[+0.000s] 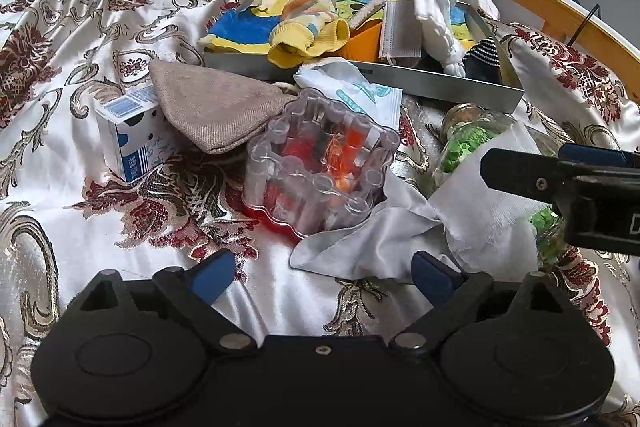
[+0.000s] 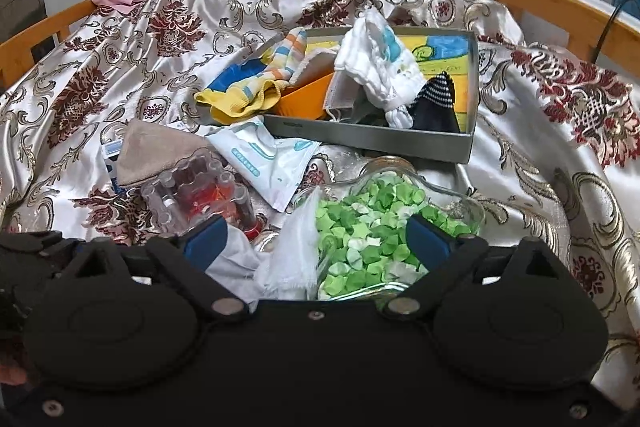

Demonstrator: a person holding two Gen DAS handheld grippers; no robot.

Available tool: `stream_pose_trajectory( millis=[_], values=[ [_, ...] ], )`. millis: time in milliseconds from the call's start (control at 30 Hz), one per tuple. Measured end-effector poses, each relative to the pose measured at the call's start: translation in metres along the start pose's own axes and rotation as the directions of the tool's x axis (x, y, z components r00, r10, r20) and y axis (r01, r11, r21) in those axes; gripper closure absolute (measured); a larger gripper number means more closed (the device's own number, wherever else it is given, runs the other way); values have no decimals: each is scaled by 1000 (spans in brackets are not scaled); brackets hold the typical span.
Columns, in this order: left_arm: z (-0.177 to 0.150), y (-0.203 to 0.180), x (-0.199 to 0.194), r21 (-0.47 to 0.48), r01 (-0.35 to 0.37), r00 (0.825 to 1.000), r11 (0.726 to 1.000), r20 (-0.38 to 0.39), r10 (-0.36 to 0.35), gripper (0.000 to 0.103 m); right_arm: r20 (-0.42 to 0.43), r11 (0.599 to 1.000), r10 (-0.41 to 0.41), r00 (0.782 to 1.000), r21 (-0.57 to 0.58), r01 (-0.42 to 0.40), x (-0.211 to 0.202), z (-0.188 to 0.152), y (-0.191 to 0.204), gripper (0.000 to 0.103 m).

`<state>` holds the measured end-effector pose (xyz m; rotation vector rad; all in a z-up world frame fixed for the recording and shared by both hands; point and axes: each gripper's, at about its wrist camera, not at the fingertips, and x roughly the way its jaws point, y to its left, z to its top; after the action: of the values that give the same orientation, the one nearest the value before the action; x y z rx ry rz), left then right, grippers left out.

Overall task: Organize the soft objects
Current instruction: 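Grasp the grey cloth with the left gripper while the right grasps the white tissue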

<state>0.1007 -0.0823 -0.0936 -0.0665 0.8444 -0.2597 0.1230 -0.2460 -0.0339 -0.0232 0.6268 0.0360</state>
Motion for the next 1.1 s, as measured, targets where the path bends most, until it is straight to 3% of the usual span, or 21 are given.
stream_pose_trajectory(
  millis=[167, 300, 533, 700, 867, 967, 1100],
  values=[
    [0, 1, 0, -7, 13, 1000, 1000, -5, -13, 24, 22, 1000, 21, 1000, -19, -21, -1, -2, 2, 29],
    [-1, 2, 1, -17, 28, 999, 999, -16, -28, 27, 32, 998, 33, 999, -46, -32, 0, -3, 5, 41],
    [-2, 5, 3, -49, 57, 997, 997, -42, -59, 42, 45, 993, 55, 997, -110, -50, 1, -6, 8, 47],
    [-3, 4, 3, -50, 68, 997, 996, -44, -70, 51, 53, 987, 34, 998, -159, -26, 0, -8, 12, 67],
    [-3, 5, 2, -52, 81, 995, 995, -53, -84, 69, 31, 986, 57, 998, -159, -52, -4, -7, 9, 79],
    [-3, 4, 1, -51, 100, 993, 994, -59, -103, 85, 10, 987, 55, 998, -153, -53, -3, -9, 7, 90],
    [-3, 1, -3, -40, 122, 991, 992, -57, -124, 93, 3, 994, 60, 998, -96, -59, -9, -8, 1, 97]
  ],
)
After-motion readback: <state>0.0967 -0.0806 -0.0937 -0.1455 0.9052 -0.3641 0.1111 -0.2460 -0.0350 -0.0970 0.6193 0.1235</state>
